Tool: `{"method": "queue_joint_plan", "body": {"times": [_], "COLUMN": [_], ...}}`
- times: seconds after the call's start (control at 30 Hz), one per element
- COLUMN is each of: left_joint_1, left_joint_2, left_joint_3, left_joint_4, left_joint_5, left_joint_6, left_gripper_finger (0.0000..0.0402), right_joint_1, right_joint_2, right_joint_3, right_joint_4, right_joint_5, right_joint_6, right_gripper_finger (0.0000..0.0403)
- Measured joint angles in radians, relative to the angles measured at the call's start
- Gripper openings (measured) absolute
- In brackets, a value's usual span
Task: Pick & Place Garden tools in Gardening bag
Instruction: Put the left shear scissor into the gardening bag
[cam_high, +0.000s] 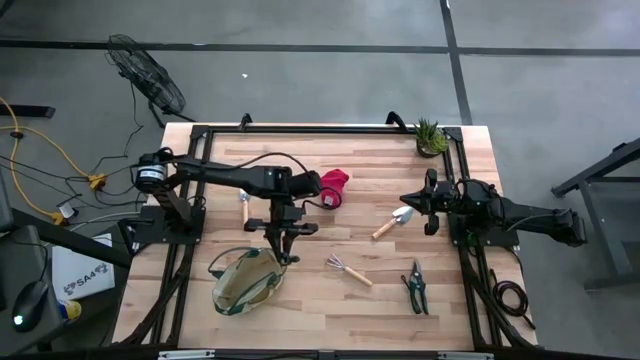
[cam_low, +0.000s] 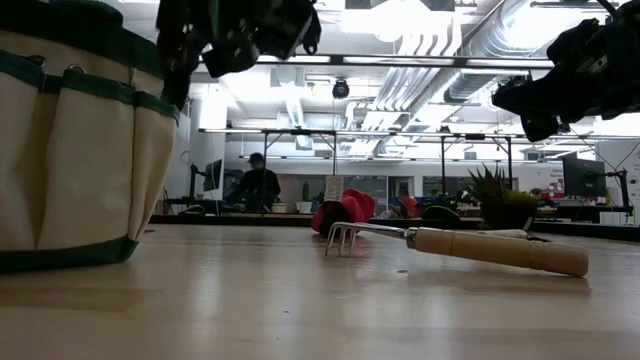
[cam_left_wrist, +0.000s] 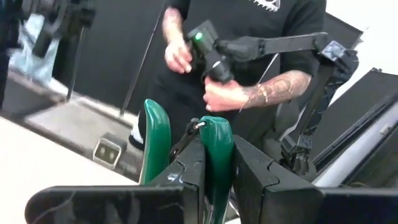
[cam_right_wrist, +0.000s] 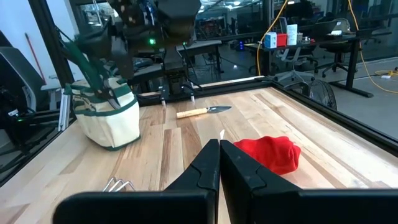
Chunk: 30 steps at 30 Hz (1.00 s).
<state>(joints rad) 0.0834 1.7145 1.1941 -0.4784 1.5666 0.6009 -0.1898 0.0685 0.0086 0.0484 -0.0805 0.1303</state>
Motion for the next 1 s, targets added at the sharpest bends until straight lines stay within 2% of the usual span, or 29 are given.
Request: {"method": "queue_joint_plan", "body": {"times": [1.0], "left_joint_1": [-0.005], "left_joint_2": [0.013], "left_joint_3": [0.002], "left_joint_4": [-0.049], "left_joint_5": [0.002], "left_joint_6": [0.024], "left_gripper_finger": [0.0045], "right_joint_1": [0.000], "right_joint_2": [0.000], "right_joint_3": [0.000], "right_joint_4": [0.000], "right_joint_5": [0.000], "right_joint_6": [0.000], "right_gripper_finger": [0.0003]}}
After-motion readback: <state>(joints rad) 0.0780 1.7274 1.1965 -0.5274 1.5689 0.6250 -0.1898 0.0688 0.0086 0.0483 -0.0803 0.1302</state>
